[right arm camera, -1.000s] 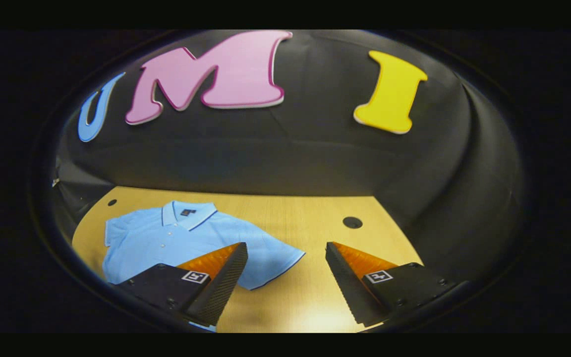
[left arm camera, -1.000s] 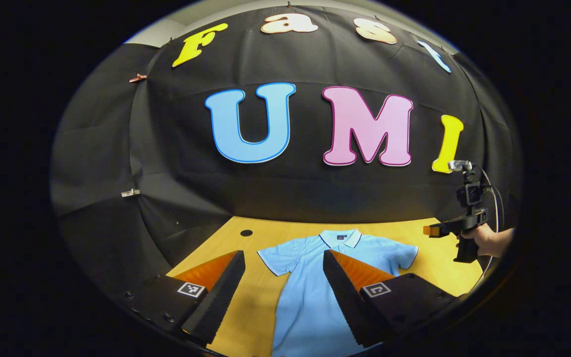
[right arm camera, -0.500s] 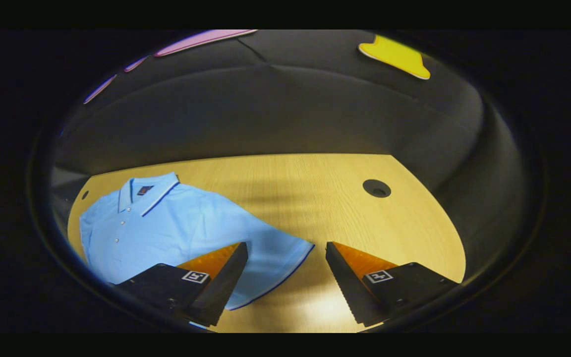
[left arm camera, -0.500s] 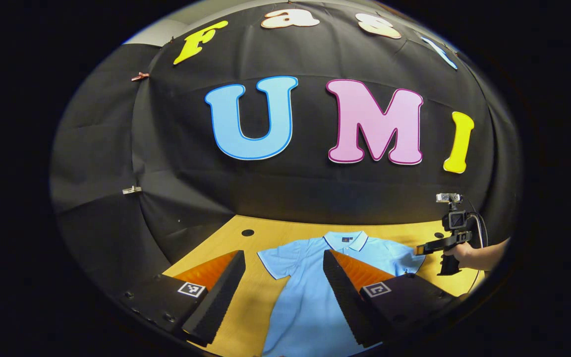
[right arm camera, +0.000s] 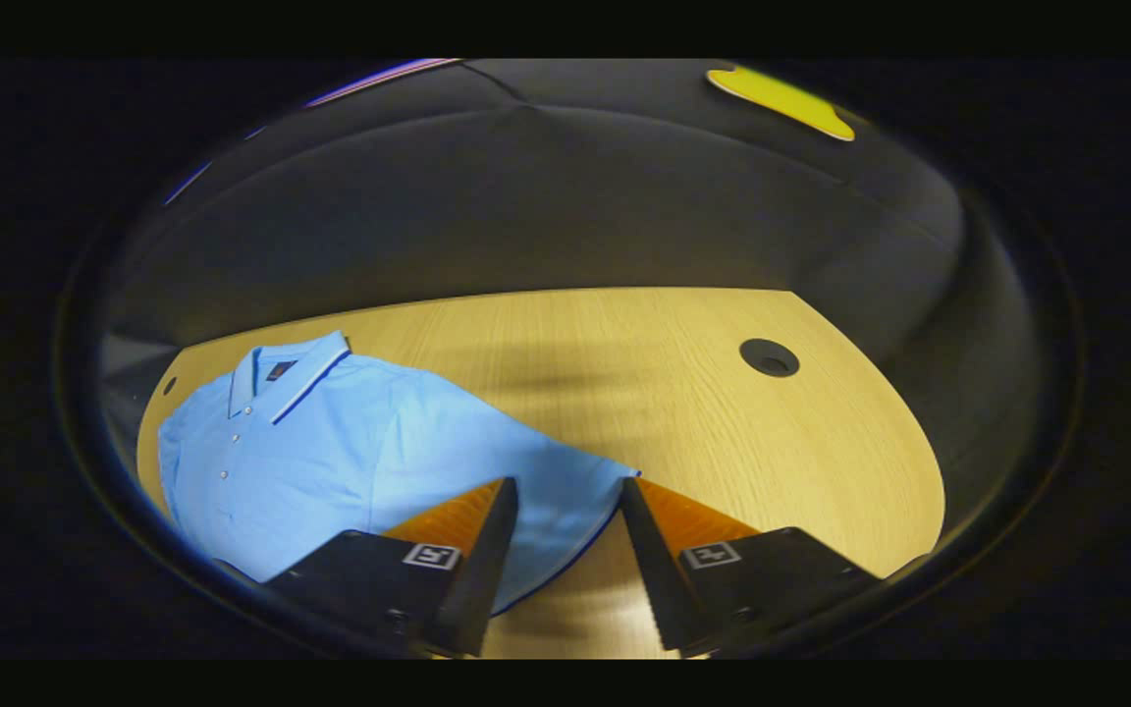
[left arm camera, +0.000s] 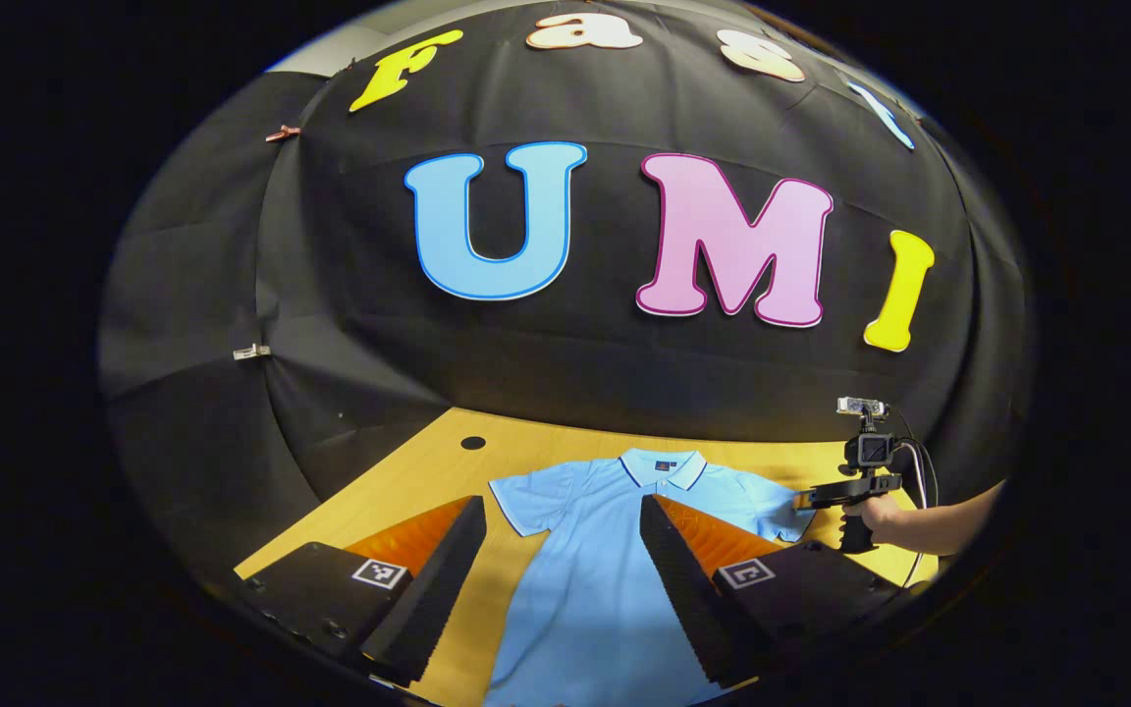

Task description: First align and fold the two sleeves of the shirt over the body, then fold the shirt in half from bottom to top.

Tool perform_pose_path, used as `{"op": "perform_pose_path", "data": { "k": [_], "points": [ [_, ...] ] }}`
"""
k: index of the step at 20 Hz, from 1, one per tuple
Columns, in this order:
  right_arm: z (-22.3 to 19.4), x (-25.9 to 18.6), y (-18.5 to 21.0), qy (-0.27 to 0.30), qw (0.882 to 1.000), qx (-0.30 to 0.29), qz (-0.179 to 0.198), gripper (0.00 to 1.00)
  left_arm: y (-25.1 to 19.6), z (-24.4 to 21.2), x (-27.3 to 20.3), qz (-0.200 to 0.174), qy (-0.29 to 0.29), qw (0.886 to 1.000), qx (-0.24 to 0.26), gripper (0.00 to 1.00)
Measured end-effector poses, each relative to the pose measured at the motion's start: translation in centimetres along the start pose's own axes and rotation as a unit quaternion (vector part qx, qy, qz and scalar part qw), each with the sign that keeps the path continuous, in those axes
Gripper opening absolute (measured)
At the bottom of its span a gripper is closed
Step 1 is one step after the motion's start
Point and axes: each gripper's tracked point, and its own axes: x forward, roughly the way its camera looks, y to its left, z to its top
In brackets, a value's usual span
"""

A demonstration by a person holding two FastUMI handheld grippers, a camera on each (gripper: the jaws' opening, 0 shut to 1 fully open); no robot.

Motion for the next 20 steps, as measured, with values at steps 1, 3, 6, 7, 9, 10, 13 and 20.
{"op": "perform_pose_path", "data": {
  "k": [1, 3, 6, 7, 9, 10, 13, 20],
  "points": [
    [0.1, 0.1, 0.5, -0.002, 1.0, -0.003, 0.006, 0.49, 0.0, -0.4, 0.1, 0.0, 0.005, 1.0, -0.003, 0.99],
    [0.1, 0.0, 0.6, -0.005, 1.0, -0.01, 0.005, 0.25, 0.1, -1.0, 0.3, 0.001, 0.01, 1.0, -0.004, 0.99],
    [0.2, 0.1, 1.4, -0.007, 1.0, 0.003, 0.02, 0.07, 0.6, -2.0, 0.6, 0.006, 0.017, 1.0, -0.009, 0.99],
    [0.3, 0.1, 1.3, -0.007, 1.0, 0.012, 0.02, 0.02, 0.8, -2.4, 0.8, 0.008, 0.02, 1.0, -0.013, 0.99],
    [1.0, -0.3, 1.0, -0.017, 1.0, 0.017, 0.015, 0.07, 1.4, -3.2, 1.0, 0.013, 0.028, 0.999, -0.025, 0.99],
    [2.0, -0.7, 1.0, -0.032, 0.999, 0.01, 0.012, 0.07, 1.7, -3.5, 1.2, 0.016, 0.032, 0.999, -0.033, 0.99],
    [4.9, -2.5, 2.5, -0.078, 0.997, -0.026, 0.005, 0.07, 2.7, -4.0, 1.6, 0.019, 0.033, 0.998, -0.05, 0.99],
    [7.9, -5.4, 13.8, -0.114, 0.989, -0.076, 0.047, 0.07, 6.6, -5.1, 3.4, 0.037, 0.033, 0.999, -0.002, 0.99]
  ]
}}
